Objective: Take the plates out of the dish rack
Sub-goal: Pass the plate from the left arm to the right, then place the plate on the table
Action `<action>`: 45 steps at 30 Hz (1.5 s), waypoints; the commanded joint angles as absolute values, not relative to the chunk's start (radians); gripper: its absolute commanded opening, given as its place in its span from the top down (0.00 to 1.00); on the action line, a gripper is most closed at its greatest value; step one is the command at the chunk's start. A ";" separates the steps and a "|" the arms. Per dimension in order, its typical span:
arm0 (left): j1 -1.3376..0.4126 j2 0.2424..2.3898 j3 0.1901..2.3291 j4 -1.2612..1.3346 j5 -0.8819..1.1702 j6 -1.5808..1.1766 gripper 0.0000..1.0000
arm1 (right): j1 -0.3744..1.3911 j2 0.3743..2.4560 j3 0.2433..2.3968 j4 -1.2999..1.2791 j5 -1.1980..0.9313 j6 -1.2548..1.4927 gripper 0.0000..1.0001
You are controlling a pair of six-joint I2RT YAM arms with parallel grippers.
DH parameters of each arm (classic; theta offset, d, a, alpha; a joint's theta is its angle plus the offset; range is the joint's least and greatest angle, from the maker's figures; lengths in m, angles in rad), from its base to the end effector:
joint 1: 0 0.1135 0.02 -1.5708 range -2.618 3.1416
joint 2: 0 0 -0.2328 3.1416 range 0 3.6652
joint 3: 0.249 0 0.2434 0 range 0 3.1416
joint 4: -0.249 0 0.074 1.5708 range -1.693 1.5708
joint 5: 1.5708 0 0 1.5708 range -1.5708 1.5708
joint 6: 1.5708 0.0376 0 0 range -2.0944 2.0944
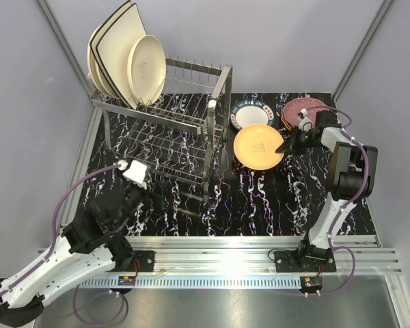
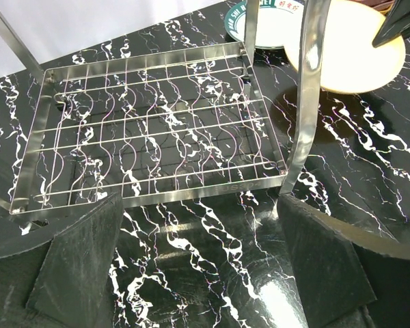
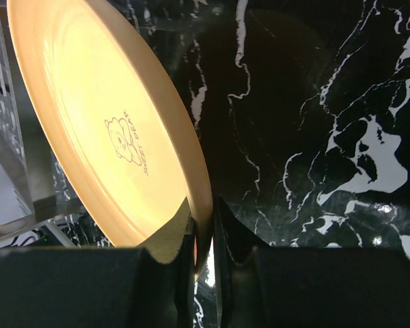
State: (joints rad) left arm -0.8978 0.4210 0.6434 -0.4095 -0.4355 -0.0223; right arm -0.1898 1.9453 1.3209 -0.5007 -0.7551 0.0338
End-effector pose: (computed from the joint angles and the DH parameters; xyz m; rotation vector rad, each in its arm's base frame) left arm 0.0938 -0.0922 0.2991 0.4437 1.6920 -0.2917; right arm 0.3734 -0.0455 0.1494 0.0555 2.4999 0.9407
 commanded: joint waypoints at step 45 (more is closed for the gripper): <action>-0.879 0.360 0.670 -0.342 -0.489 -0.041 0.01 | -0.112 1.365 1.171 -0.485 -0.431 -0.228 0.00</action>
State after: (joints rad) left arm -0.8833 0.3511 0.6281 -0.3943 -0.4660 -0.0128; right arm -0.1181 1.5051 1.2442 -0.5537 -0.4992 -0.1703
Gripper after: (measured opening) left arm 0.987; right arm 0.994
